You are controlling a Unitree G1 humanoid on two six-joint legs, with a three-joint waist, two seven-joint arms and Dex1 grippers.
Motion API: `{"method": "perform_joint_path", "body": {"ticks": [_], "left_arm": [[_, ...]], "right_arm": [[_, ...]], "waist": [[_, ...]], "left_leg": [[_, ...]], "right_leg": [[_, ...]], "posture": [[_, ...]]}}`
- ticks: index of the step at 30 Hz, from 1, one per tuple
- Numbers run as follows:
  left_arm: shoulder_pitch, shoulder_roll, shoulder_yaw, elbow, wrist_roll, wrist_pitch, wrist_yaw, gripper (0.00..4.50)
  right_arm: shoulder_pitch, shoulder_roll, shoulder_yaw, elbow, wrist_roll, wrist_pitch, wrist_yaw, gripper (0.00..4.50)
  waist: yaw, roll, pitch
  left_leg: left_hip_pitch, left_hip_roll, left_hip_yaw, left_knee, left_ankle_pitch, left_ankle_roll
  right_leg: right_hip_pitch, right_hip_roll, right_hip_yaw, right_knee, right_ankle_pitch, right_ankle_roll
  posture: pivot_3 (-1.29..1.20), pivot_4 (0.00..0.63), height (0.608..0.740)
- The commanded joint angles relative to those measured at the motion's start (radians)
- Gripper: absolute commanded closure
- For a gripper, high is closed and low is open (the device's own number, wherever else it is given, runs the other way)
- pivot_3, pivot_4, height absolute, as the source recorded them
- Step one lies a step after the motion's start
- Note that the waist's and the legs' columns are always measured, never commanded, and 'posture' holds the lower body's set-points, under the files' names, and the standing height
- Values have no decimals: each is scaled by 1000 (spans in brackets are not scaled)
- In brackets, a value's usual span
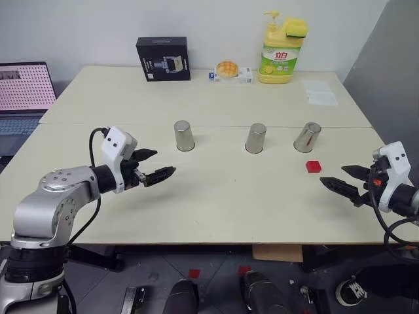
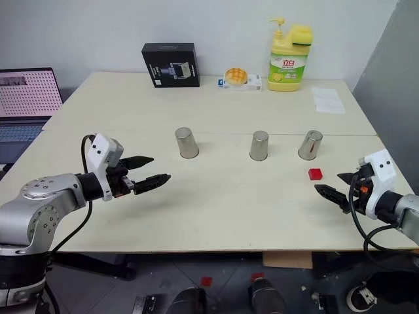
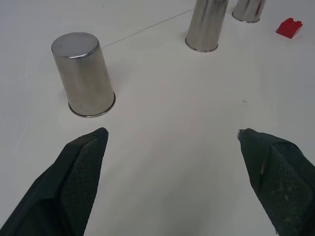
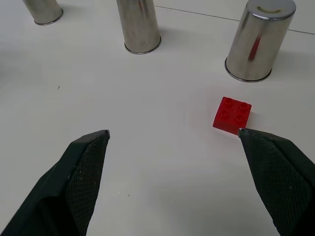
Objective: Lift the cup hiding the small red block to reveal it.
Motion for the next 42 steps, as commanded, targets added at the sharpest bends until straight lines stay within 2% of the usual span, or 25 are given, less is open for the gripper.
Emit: {"method": "perform_joint_path", "body": {"ticks": [1,42], "left_arm": [[-20,14,3,-7,-3,-22,-9,0],[-53,16,-19,35,25,-76,-27,0]], "right_arm": [[-5,-21,-25,-18,3,-24,8,57],[-35,-24,-8,-3,0,-40,3,57]], "waist": [[0,0,0],[1,0,0]], "left_leg": [[0,0,0,0,0,0],[0,0,0,1,0,0]], "right_leg": [[0,0,0,0,0,0],[0,0,0,2,0,0]], "posture": [[0,150,740],[0,150,740]]}}
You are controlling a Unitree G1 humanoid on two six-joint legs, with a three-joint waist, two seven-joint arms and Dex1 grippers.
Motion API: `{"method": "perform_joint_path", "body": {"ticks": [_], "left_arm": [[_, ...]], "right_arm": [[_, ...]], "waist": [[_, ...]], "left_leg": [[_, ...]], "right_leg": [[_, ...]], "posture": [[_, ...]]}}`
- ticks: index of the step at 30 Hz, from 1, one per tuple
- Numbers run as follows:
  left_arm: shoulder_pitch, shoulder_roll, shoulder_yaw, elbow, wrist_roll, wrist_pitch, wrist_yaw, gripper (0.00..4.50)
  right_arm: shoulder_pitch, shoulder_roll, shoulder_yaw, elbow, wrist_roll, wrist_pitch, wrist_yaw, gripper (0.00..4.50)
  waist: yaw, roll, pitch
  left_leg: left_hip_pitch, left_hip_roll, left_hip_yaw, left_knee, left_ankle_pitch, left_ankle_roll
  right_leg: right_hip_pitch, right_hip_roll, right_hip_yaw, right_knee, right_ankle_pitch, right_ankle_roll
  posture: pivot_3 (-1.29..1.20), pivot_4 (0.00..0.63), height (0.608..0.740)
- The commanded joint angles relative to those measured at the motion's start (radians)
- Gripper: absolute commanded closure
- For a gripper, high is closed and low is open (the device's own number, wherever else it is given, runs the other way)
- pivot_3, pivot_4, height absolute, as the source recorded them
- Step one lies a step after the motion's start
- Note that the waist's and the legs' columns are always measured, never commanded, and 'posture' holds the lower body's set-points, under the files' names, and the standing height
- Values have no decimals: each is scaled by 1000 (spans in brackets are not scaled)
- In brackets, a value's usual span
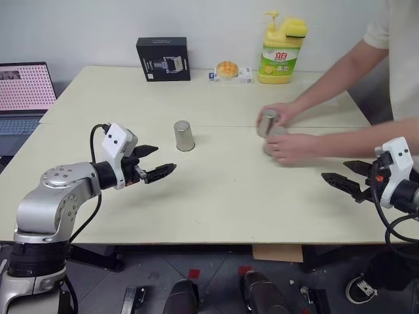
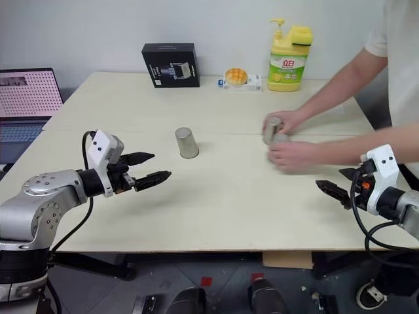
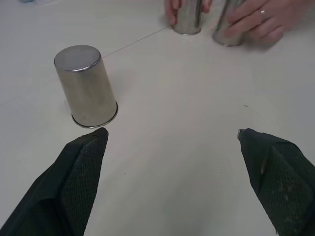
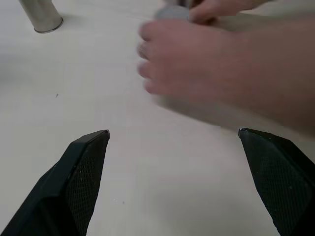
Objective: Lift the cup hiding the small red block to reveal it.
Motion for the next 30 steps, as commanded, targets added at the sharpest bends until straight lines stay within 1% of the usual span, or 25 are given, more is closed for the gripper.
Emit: {"method": "perform_joint_path", "body": {"ticks": [1,18,24,30], "left_arm": [[-22,17,0,-6,5,-22,-8,0],[-35,25,-7,5,14,-28,-19,0],[-13,24,5,-18,8,-19,-14,0],[-2,25,9,-32,10,-23,-7,0]], "right_arm": [[-11,-12,-9,-16,0,-23,3,57],[2,-4,-7,-25,1,-30,-1,57],[-6,-5,2,-26,8,-30,2,57],[-22,4,45,-20,2,-38,1,57]], "waist": [[0,0,0],[0,0,0],[0,0,0],[-1,0,0]], "left_leg": [[0,0,0,0,0,0],[0,0,0,0,0,0],[0,0,0,0,0,0],[0,0,0,0,0,0]], "right_leg": [[0,0,0,0,0,0],[0,0,0,1,0,0],[0,0,0,1,0,0],[0,0,0,1,0,0]], "posture": [[0,150,740],[0,150,740],[0,150,740],[0,150,740]]}}
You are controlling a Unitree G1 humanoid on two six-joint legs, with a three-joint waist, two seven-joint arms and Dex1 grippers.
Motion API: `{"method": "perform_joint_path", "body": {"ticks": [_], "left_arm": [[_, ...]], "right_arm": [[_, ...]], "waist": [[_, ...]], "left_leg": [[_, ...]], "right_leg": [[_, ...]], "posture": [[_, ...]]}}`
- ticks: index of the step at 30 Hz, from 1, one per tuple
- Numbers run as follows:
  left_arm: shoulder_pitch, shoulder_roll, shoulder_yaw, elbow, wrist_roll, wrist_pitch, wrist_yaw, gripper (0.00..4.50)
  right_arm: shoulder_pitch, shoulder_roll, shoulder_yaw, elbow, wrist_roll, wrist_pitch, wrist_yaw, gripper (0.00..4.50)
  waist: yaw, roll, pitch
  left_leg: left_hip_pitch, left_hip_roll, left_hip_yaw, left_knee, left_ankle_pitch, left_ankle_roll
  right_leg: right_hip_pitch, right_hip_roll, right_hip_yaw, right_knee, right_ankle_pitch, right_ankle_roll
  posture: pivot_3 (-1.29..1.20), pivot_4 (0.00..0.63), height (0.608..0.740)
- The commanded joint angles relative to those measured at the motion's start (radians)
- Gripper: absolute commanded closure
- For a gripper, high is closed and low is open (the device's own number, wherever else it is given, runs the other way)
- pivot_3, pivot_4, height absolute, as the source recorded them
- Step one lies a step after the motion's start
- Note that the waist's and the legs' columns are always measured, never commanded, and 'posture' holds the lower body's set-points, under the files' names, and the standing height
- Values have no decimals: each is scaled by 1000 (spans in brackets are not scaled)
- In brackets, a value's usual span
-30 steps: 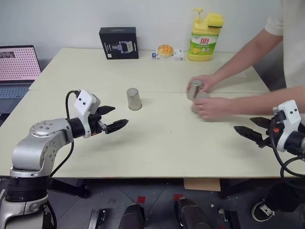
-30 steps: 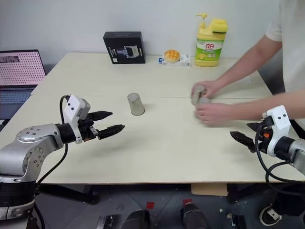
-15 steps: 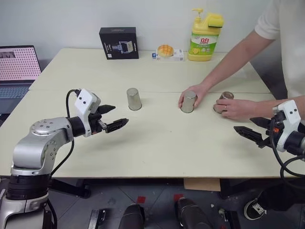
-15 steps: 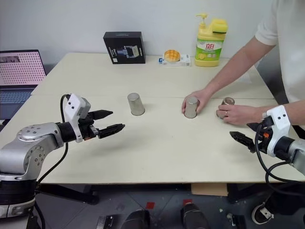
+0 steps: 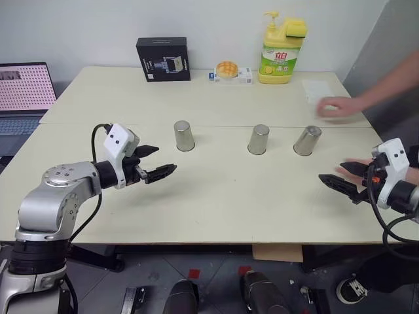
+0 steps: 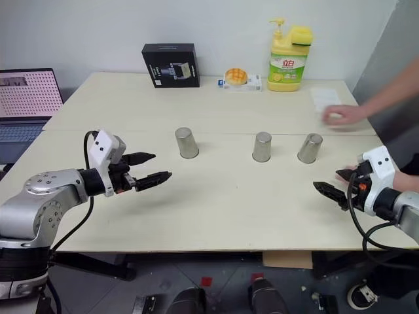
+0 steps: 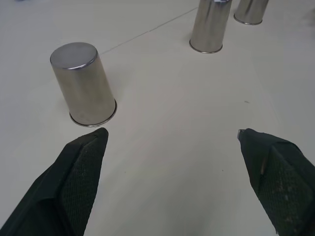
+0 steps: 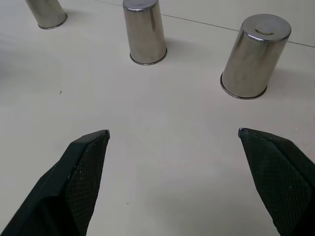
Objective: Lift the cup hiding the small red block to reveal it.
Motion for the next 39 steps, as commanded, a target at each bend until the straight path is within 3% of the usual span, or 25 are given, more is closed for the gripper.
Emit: {"method": "perform_joint_path", "body": {"ticks": [1,4,7,10,15,25,39], "left_arm": [[3,14,22,-53,-2,-20,8,0],[19,-20,2,-94,-6,-30,26,0],[36,-74,-35,-135,1,-63,46,0],[41,-115,-64,-160,5,-77,64,0],[62,-206,-131,-193,45,-133,125,0],[68,-269,-183,-186,122,-222,185,0],[58,-267,-186,-165,125,-225,159,0]], "right_arm": [[-27,14,36,-23,0,-25,-1,57],[-67,78,136,-26,-32,-50,-43,57],[-186,266,236,55,-125,-102,-215,57],[-268,383,333,132,-194,-148,-263,57],[-443,522,433,430,-338,-316,-307,57],[-676,598,405,923,-458,-603,-311,57],[-846,654,373,1275,-506,-830,-277,57]], "waist": [[-1,0,0],[-1,0,0],[-7,0,0],[-6,0,0],[-4,0,0],[-3,0,0],[-8,0,0]], "left_leg": [[0,0,0,0,0,0],[0,0,0,0,0,0],[1,1,1,0,0,0],[1,1,1,1,0,0],[1,1,1,1,0,0],[-1,0,-1,0,0,0],[0,0,-1,0,0,0]], "right_leg": [[0,0,0,0,0,0],[0,0,0,0,0,0],[0,0,0,1,0,0],[0,1,0,2,1,0],[0,1,0,2,3,4],[0,1,0,1,3,5],[0,1,0,2,4,5]], "posture": [[0,150,740],[0,150,740],[0,150,740],[0,150,740],[0,150,740],[0,150,740],[0,150,740]]}}
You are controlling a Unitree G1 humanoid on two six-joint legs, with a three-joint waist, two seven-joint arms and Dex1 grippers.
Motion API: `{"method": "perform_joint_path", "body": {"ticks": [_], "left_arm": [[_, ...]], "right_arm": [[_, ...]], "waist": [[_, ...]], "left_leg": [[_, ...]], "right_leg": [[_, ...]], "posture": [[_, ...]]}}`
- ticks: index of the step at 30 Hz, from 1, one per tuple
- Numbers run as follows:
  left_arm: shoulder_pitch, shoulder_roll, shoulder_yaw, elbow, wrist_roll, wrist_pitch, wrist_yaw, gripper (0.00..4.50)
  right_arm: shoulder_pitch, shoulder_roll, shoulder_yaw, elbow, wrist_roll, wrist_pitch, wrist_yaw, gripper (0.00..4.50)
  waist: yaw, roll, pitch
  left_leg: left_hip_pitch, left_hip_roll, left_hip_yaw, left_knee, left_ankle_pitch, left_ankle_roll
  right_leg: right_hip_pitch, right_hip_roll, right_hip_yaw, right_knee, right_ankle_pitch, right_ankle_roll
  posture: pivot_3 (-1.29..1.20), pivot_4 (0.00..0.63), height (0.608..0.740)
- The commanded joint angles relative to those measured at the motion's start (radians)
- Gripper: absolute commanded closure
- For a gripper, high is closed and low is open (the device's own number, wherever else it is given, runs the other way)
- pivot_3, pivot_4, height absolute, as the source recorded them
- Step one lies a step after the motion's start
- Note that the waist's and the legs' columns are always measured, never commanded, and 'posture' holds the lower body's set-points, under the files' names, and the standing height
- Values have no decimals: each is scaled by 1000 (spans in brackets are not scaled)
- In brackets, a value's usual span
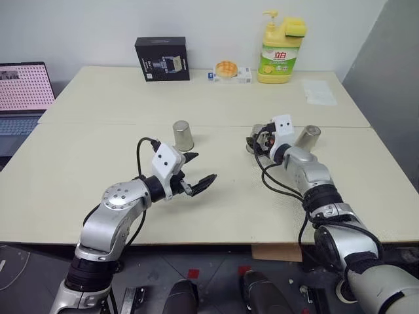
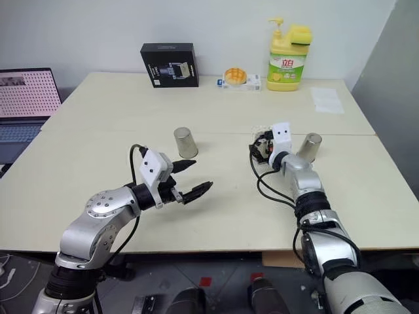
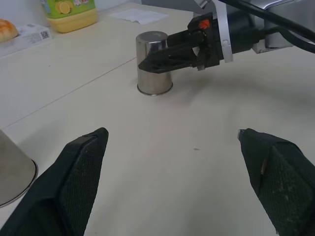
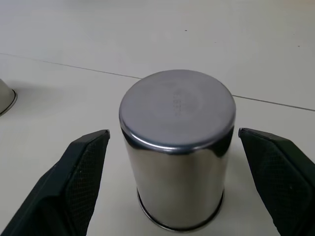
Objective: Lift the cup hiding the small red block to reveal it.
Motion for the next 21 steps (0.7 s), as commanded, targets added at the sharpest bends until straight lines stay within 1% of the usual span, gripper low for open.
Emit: {"method": "perform_joint_path", "body": {"ticks": [1,4,6,7,9,13,16,18,21], "left_arm": [[-22,5,1,-9,3,-27,-11,0],[-26,3,-1,-4,3,-28,-13,0],[-28,3,-2,2,5,-32,-15,0],[-30,3,-3,6,6,-35,-16,0],[-34,2,-5,13,9,-39,-17,0],[-30,4,-4,9,13,-40,-17,0],[-29,6,1,6,12,-35,-19,0],[-26,8,3,4,14,-36,-20,0],[-24,13,0,8,19,-43,-27,0]], "right_arm": [[-49,7,-31,54,-12,-87,4,230],[-59,15,-60,75,2,-125,-1,776],[-62,19,-72,75,5,-139,-1,1249],[-61,20,-76,67,3,-141,-1,1556],[-56,20,-82,40,2,-139,-1,1873],[-34,13,-93,-114,11,-63,-26,1887],[-1,3,-97,-311,25,53,-40,1887],[23,-14,-101,-418,21,135,-74,1887],[55,-32,-94,-481,1,201,-102,1887]], "waist": [[0,0,0],[0,0,0],[0,0,0],[0,0,0],[0,0,0],[0,1,1],[1,1,1],[2,1,1],[3,1,1]], "left_leg": [[0,0,0,0,0,0],[0,0,0,0,0,0],[0,0,0,0,0,0],[0,0,0,0,0,0],[0,0,0,0,0,0],[0,0,0,0,0,0],[0,0,0,0,0,0],[0,0,-1,-1,0,0],[0,0,-1,-1,0,0]], "right_leg": [[0,0,0,0,0,0],[0,0,0,0,0,0],[0,0,0,0,0,0],[0,0,0,0,0,0],[0,0,0,0,0,0],[0,0,0,1,0,0],[0,0,0,1,0,0],[0,0,0,0,0,0],[0,0,-1,0,0,-1]], "posture": [[0,150,740],[0,150,740],[0,150,740],[0,150,740],[0,150,740],[0,150,740],[0,150,740],[0,150,740],[0,150,740]]}}
